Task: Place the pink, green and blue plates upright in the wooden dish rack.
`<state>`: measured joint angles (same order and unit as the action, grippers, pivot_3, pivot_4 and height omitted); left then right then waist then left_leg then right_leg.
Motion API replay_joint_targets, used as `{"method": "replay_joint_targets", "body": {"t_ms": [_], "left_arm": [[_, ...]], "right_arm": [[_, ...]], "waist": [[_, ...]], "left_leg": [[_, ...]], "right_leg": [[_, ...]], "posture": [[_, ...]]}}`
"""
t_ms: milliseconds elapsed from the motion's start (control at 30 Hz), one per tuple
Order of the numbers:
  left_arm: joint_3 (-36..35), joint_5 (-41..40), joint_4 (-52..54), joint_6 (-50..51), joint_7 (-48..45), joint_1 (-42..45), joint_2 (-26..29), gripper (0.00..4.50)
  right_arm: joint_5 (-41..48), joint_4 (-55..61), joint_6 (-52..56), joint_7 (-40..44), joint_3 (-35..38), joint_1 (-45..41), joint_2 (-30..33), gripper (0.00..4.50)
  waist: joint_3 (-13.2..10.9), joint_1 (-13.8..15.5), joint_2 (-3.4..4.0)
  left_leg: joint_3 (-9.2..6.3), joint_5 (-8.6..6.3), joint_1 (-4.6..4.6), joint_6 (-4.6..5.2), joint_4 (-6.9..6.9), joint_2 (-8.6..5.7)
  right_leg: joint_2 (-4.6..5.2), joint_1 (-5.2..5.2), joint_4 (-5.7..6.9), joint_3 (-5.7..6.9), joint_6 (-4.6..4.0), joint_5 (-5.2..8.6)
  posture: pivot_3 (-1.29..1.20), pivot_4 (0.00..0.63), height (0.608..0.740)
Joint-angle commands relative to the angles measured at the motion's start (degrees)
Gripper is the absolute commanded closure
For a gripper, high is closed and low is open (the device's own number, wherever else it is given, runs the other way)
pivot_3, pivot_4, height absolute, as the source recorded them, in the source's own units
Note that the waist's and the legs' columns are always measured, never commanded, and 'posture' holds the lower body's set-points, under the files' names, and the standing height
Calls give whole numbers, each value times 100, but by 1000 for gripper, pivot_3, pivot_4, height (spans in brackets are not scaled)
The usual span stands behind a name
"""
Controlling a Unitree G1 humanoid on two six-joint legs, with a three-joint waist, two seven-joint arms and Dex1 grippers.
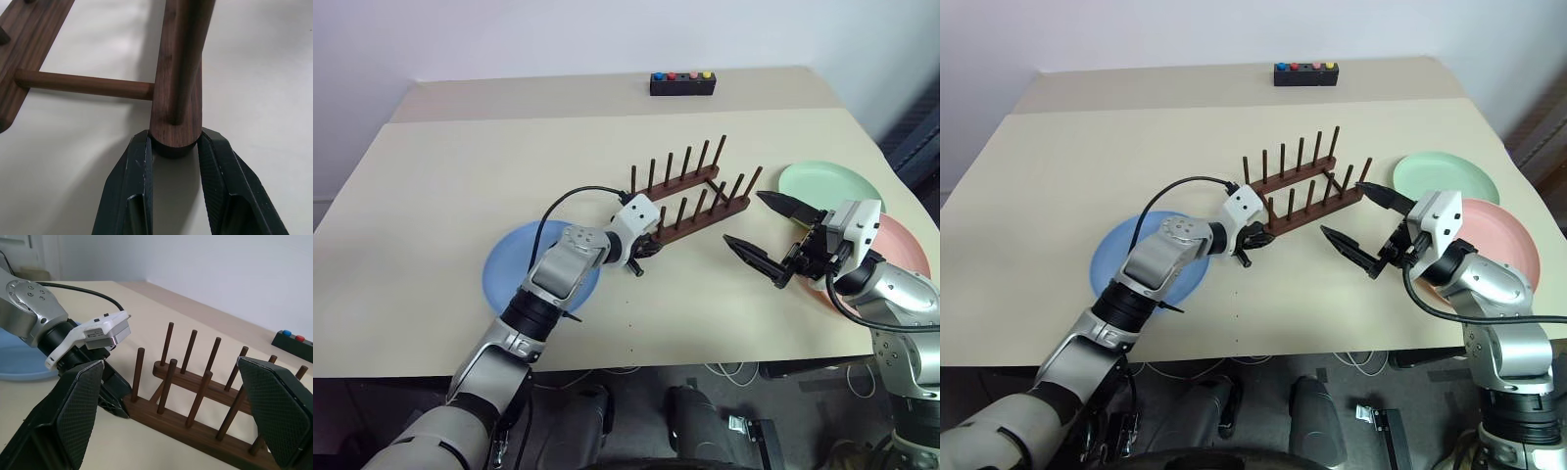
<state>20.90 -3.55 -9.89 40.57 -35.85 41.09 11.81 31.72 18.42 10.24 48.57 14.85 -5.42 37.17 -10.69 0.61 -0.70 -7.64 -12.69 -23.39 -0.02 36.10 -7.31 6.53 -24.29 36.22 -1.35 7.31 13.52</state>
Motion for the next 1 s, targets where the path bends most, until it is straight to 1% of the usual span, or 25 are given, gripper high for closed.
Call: {"method": "replay_joint_targets", "body": {"t_ms": [33,167,267,367,433,533,633,700,800,933,1000], "left_arm": [[-236,4,-57,-381,-114,209,142,3821],[-365,-351,-375,-1083,-1376,430,775,3821],[-501,-531,-826,-1633,-2148,653,1089,3821],[-546,-515,-1216,-2093,-2561,794,1204,3821],[-566,-572,-1497,-2473,-3066,872,1308,3821],[-610,-681,-1817,-2899,-3625,929,1311,3821],[-588,-509,-2208,-3389,-3717,1010,1222,3821],[-648,-637,-2383,-3250,-3905,1089,1134,3821],[-413,-83,-2923,-3882,-3560,1225,1040,3821],[-328,181,-3229,-4270,-3527,1266,951,3821],[-363,206,-3316,-4276,-3576,1286,907,3821]], "right_arm": [[59,184,-76,-8,213,-38,80,0],[66,127,-84,27,249,-55,106,0],[75,94,-75,93,297,-68,144,0],[71,71,-69,137,329,-75,175,0],[82,50,-54,172,370,-82,211,0],[81,43,-44,198,404,-55,253,0],[94,52,-32,191,432,-47,278,0],[102,67,-20,188,444,-45,284,0],[98,87,-12,177,455,-34,287,0],[102,131,5,157,472,1,285,0],[107,166,26,135,477,15,281,0]], "waist": [[0,0,0],[0,-26,0],[0,-11,0],[0,13,0],[0,10,0],[-1,3,-1],[-1,-4,-1],[-1,-3,-1],[-1,1,-2],[-1,-7,-2],[-1,-4,-2]], "left_leg": [[0,0,0,0,0,0],[0,0,-1,0,-2,1],[0,0,-1,0,-1,0],[0,0,-2,0,0,0],[0,0,-3,0,1,-3],[1,0,-3,0,0,-3],[0,0,-3,1,0,-2],[0,0,-3,1,1,-2],[0,0,-4,2,1,-2],[1,0,-4,2,2,-2],[1,0,-4,2,2,-2]], "right_leg": [[0,0,0,0,0,0],[-2,-4,1,0,0,0],[-1,-3,0,0,0,0],[0,-2,-2,1,0,0],[3,-1,-4,2,0,0],[3,-1,-4,1,0,0],[2,-2,-3,2,0,0],[2,-2,-3,2,0,-1],[2,-1,-2,2,1,-1],[2,-2,-2,2,2,-2],[2,-2,-1,2,3,-2]], "posture": [[0,150,740],[0,150,740],[0,150,740],[0,150,740],[0,150,740],[0,150,740],[0,150,740],[0,150,740],[0,150,740],[0,150,740],[0,150,740]]}}
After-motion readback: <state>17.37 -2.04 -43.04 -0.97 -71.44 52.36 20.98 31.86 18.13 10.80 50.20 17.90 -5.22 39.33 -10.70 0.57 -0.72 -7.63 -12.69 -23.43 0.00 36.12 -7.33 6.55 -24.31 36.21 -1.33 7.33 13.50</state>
